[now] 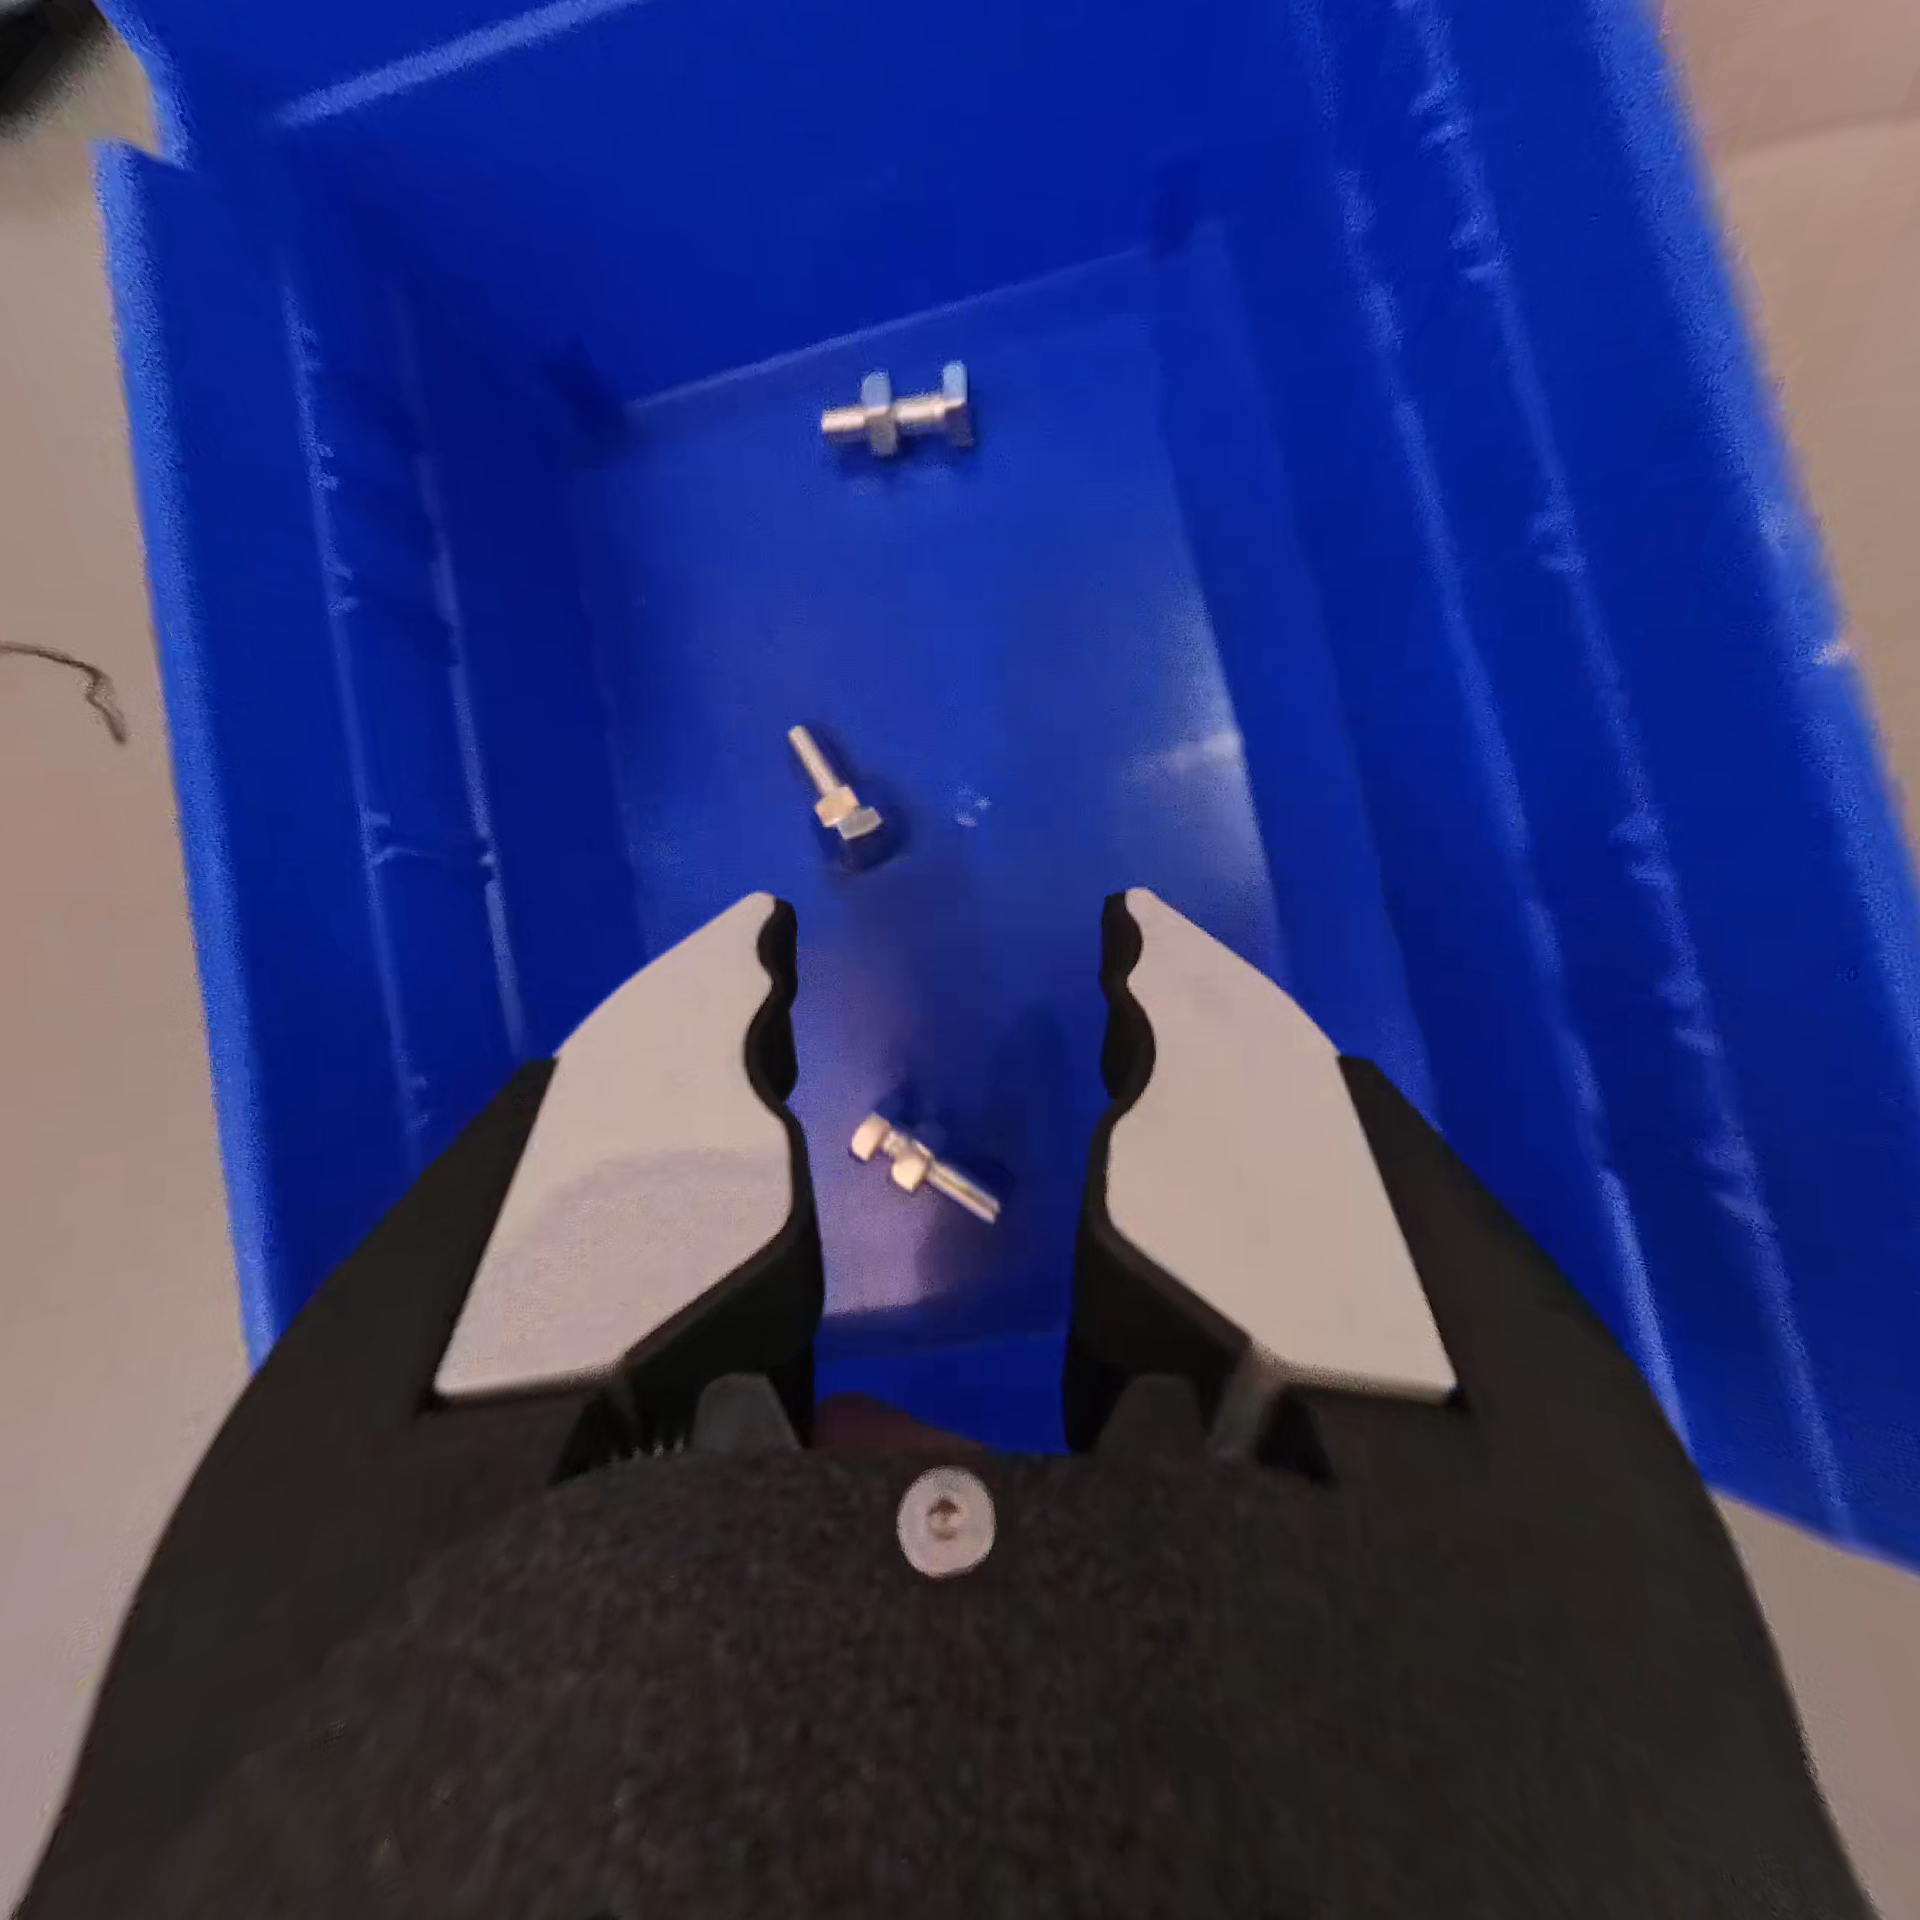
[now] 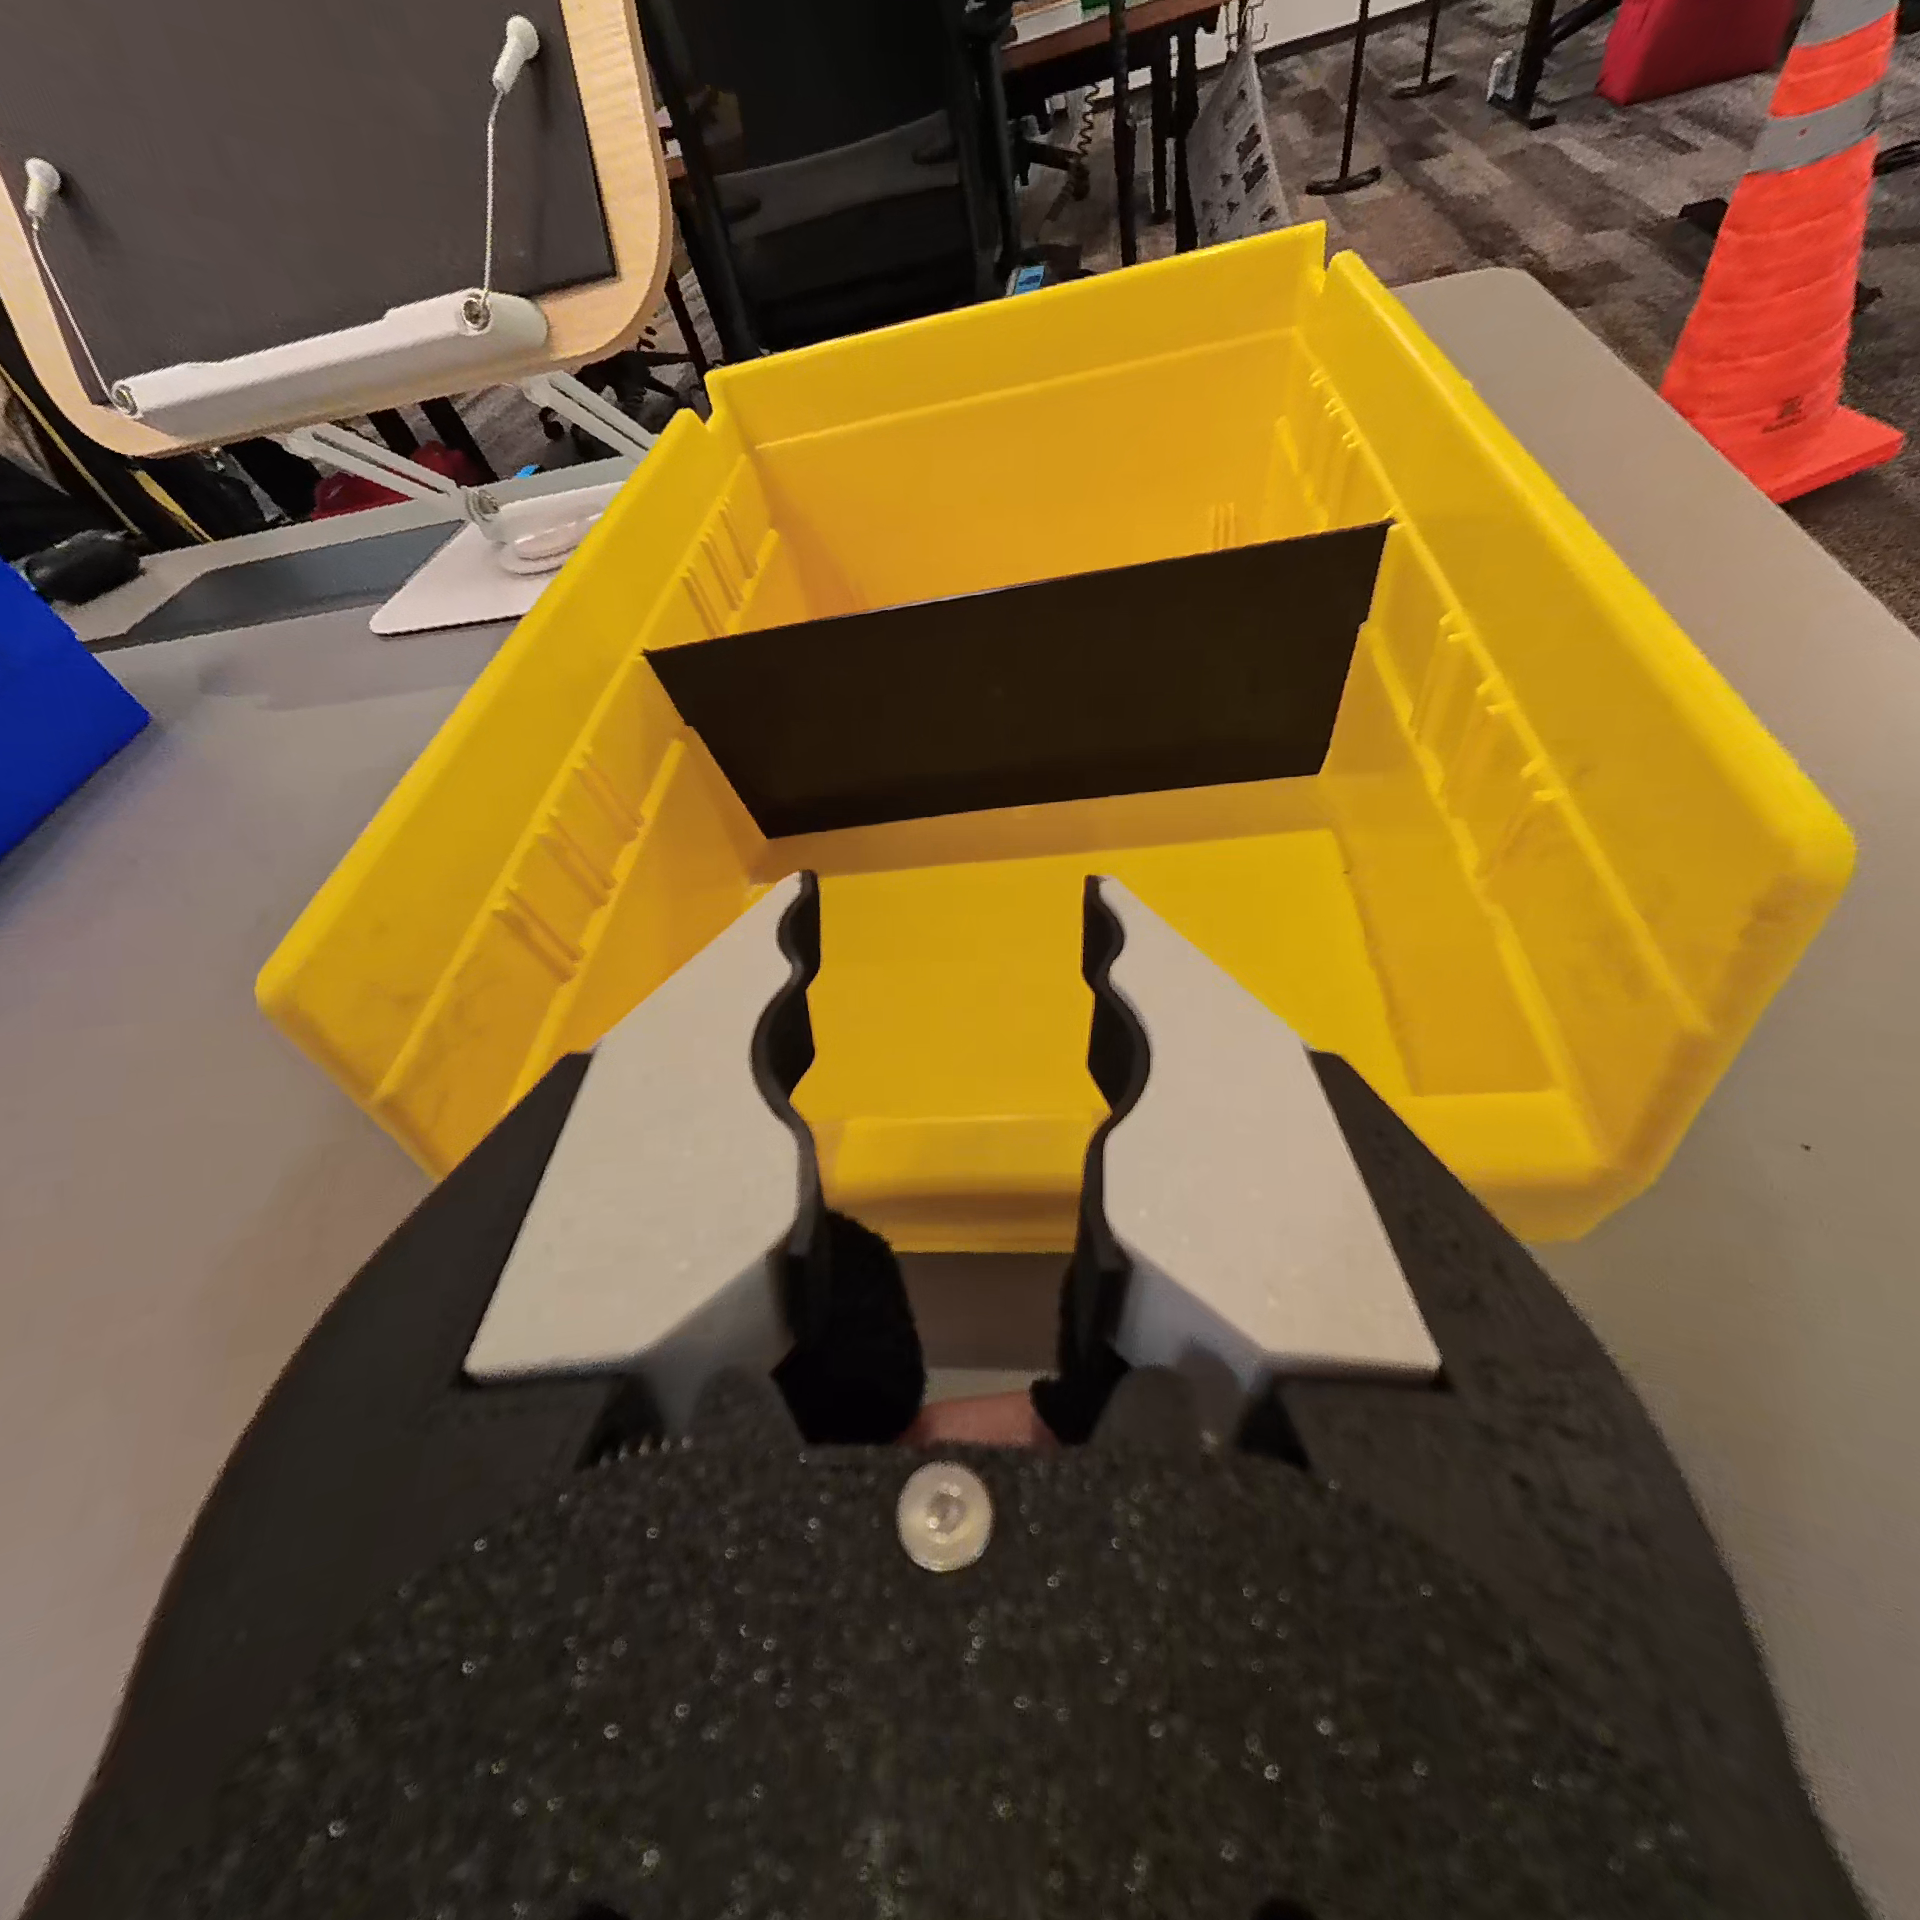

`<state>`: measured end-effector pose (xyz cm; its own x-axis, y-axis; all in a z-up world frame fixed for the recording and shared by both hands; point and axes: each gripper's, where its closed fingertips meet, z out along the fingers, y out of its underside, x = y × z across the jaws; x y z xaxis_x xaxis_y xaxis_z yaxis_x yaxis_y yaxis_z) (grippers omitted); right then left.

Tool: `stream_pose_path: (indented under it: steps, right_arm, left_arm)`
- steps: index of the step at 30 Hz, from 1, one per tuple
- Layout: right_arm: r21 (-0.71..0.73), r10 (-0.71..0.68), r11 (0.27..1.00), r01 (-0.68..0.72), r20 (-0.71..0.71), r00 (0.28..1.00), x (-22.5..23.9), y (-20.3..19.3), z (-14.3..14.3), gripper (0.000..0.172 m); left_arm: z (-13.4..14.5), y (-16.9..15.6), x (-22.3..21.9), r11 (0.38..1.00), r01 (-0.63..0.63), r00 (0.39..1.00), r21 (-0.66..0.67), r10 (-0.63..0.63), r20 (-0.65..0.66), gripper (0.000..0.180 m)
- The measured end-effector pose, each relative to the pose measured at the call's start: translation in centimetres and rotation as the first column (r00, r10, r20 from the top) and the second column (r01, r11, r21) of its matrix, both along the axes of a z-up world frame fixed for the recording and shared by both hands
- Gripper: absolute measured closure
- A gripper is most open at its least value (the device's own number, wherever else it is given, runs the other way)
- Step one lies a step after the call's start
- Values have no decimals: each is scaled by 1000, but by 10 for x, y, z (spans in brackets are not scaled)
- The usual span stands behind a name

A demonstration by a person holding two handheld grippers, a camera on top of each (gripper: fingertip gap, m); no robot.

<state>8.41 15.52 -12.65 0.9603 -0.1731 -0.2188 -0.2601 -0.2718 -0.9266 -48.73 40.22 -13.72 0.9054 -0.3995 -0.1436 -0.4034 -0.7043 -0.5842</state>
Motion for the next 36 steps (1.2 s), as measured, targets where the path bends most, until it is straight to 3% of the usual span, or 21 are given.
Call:
stream_pose_path:
  steps: [3, 8, 10, 16, 23, 29, 33, 36]
  right_arm:
    - [2, 4, 1000, -4, -13, 1000, 0, 0, 0, 122]
    - [8, 6, 1000, -5, -44, 999, 1, -1, 0, 122]
    - [11, 6, 1000, -6, -52, 999, 1, -1, 1, 122]
    - [21, 18, 1000, -17, -54, 998, -2, 0, 2, 121]
    - [77, 129, 988, -132, 44, 991, -34, 6, 18, 122]
    - [58, 187, 980, -192, 81, 979, -66, 10, 18, 122]
    - [69, 179, 979, -191, 156, 971, -79, 11, 29, 128]
    - [131, 245, 957, -260, 122, 962, -101, 14, 50, 127]
  left_arm:
    - [-25, 21, -14, 992, -105, 992, -76, 100, -72, 131]
    - [-51, 36, -26, 967, -206, 978, -146, 198, -69, 146]
    - [-56, 37, -25, 960, -216, 976, -177, 213, -35, 161]
    - [-50, 42, -17, 970, -171, 981, -171, 184, 64, 161]
    - [1, 25, -5, 996, -22, 996, 81, 15, 84, 161]
    - [90, -32, 26, 918, 35, 959, 396, -143, 244, 162]
    - [134, -102, 100, 850, 182, 852, 495, -388, 352, 162]
    - [137, -160, 166, 775, 378, 670, 507, -607, 429, 162]
